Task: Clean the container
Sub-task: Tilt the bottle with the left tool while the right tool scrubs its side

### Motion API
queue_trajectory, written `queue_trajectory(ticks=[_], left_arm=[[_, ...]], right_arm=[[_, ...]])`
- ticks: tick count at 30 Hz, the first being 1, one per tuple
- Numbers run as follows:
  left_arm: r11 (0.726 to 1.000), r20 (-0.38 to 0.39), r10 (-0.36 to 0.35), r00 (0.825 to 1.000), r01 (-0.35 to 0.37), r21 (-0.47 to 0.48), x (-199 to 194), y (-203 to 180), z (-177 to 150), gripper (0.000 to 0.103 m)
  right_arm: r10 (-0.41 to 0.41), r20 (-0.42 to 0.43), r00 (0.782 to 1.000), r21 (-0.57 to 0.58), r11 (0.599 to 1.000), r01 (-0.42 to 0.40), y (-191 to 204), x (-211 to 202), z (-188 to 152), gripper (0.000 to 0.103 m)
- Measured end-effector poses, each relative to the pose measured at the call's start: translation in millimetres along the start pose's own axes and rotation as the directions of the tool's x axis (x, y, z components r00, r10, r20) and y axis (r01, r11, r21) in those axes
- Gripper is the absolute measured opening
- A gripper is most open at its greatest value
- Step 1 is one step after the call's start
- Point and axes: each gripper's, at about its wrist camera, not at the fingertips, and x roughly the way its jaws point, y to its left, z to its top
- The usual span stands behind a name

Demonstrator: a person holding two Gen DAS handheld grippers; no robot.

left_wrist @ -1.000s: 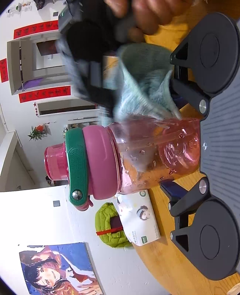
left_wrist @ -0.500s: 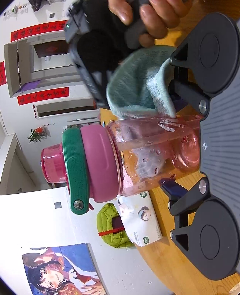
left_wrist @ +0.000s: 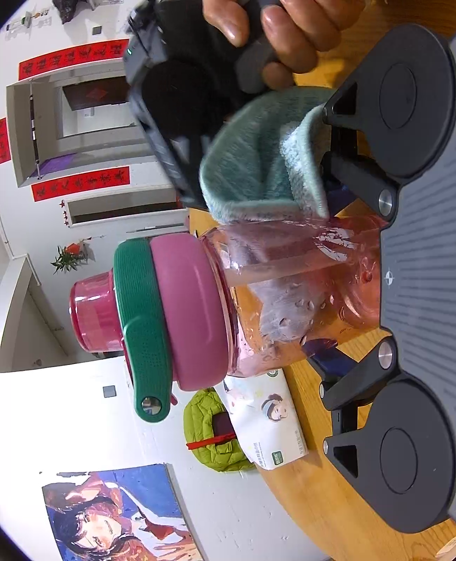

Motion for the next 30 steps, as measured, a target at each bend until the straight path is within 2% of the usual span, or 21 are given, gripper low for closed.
queue_trajectory(ticks=[1, 3, 5, 7, 9, 11, 13, 17, 20, 23, 28, 30], left_arm=[[1.0, 0.0, 0.0, 1.0, 0.0, 0.0, -0.2, 0.1, 0.0, 0.075], [1.0, 0.0, 0.003, 1.0, -0.003, 0.003, -0.2, -0.6, -0.1, 0.075], [1.0, 0.0, 0.003, 1.0, -0.003, 0.002, 0.0, -0.5, 0.1, 0.075], [1.0, 0.0, 0.002, 1.0, -0.002, 0.003, 0.1, -0.4, 0.2, 0.075], [1.0, -0.002, 0.001, 1.0, -0.001, 0.004, 0.2, -0.3, 0.4, 0.075], [1.0, -0.011, 0.004, 1.0, -0.004, 0.01, 1.1, -1.8, 0.3, 0.075], [1.0, -0.017, 0.014, 1.0, -0.014, 0.007, 0.3, -3.0, 0.5, 0.08], [0.999, -0.022, 0.045, 0.999, -0.045, -0.004, -7.6, -9.6, 2.3, 0.089], [0.996, -0.024, 0.086, 0.996, -0.086, 0.001, -15.0, -17.3, 3.6, 0.089], [0.995, -0.034, 0.096, 0.995, -0.096, 0.004, -16.6, -20.0, 2.6, 0.089], [0.994, -0.048, 0.105, 0.993, -0.104, 0.016, -16.0, -22.3, 0.2, 0.089], [0.994, -0.043, 0.11, 0.993, -0.108, 0.034, -13.2, -23.7, -0.5, 0.088]], right_arm=[[0.078, 0.022, 0.997, -0.002, 0.997, -0.078, 2.8, -5.8, 0.9, 0.026], [0.233, 0.066, 0.97, -0.012, 0.973, -0.232, 8.4, -17.5, 2.6, 0.026], [0.306, 0.076, 0.949, 0.002, 0.952, -0.307, 8.1, -22.3, 3.2, 0.026], [0.254, 0.051, 0.966, 0.029, 0.966, -0.256, 5.2, -14.3, 2.7, 0.026], [0.109, 0.008, 0.994, 0.034, 0.993, -0.109, 0.1, -2.2, 0.9, 0.026], [0.006, -0.029, 1.0, 0.042, 0.999, -0.005, -5.4, 8.1, -0.9, 0.026], [-0.007, -0.023, 1.0, 0.019, 1.0, 0.008, -3.2, 9.1, -1.3, 0.026], [0.007, 0.041, 0.999, -0.031, 0.999, -0.006, 3.1, -2.1, -0.3, 0.028], [0.03, 0.096, 0.995, -0.04, 0.999, -0.026, 4.0, -11.4, 2.8, 0.028], [0.039, 0.117, 0.992, -0.038, 0.999, -0.035, 4.1, -17.4, 7.3, 0.028], [0.001, 0.021, 1.0, -0.06, 0.998, 0.0, 8.3, 0.3, 3.1, 0.028], [-0.036, 0.018, 0.999, -0.108, 0.993, 0.038, 15.0, 6.1, -1.4, 0.028]])
